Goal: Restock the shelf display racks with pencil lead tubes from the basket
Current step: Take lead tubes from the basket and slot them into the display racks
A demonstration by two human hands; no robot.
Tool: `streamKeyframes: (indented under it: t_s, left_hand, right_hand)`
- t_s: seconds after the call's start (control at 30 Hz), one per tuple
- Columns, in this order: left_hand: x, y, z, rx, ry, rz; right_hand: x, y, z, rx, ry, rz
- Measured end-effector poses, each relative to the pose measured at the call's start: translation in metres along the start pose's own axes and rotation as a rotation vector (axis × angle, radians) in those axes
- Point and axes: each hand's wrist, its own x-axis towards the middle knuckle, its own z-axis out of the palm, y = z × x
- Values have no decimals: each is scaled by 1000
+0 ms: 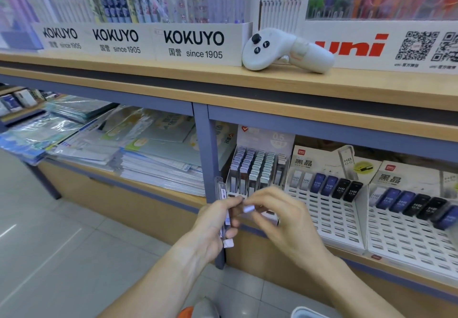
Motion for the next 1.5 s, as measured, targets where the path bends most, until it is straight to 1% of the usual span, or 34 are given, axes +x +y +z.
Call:
streamKeyframes:
  t_s: [0.07,0.13,0.2,0.27,0.57,0.67,0.8,0.97,1.07,1.13,1.2,1.27,1.3,1.37,1.43,1.47,1.5]
  left_hand:
    - [-2,2,0,10,-29,-22]
    - [-3,3,-2,-36,-26,-57]
    - [-1,2,-5,-72,-9,-71]
    - [1,-1,-8,-81,9,-76]
    - [3,-2,-14,-23,58,-75]
    - [2,-1,-15,5,80,-88]
    - [2,-2,-14,33,106,-98]
    - [1,0,-14,61,143,-104]
    - [0,0,-15,30,138,-99]
    - [-1,0,-15,12,127,-98]
    - [-2,2,-15,8,124,-93]
    - [-3,2,-14,-5,117,-84]
    - [-4,3,-14,-19,108,-79]
    - [-4,3,-13,-53,83,-68]
    - [-4,3,-10,-118,54,-62]
    - [-4,3,-9,-161,36,-58]
    - [-3,2,-7,-202,19,-58]
  right_hand:
    - [10,2,2,53,99,79]
    - [20,6,7,78,175,189]
    - [30,12,11,73,194,274]
    - [38,16,15,58,182,304]
    - [51,23,38,-128,100,123]
    - [52,22,40,-153,118,109]
    - [60,23,43,-245,118,61]
    - [70,30,49,-271,31,73]
    - [70,28,51,-275,-2,76]
    - [71,27,50,-337,-16,76]
    - [76,26,50,-399,-63,112]
    - [80,23,47,-384,-122,151]
    - [80,20,45,-370,-119,142]
    - [71,10,39,-318,-32,140]
    - [54,-7,27,-148,67,289]
    - [42,-15,22,-43,78,401]
    - [30,-23,18,54,48,527]
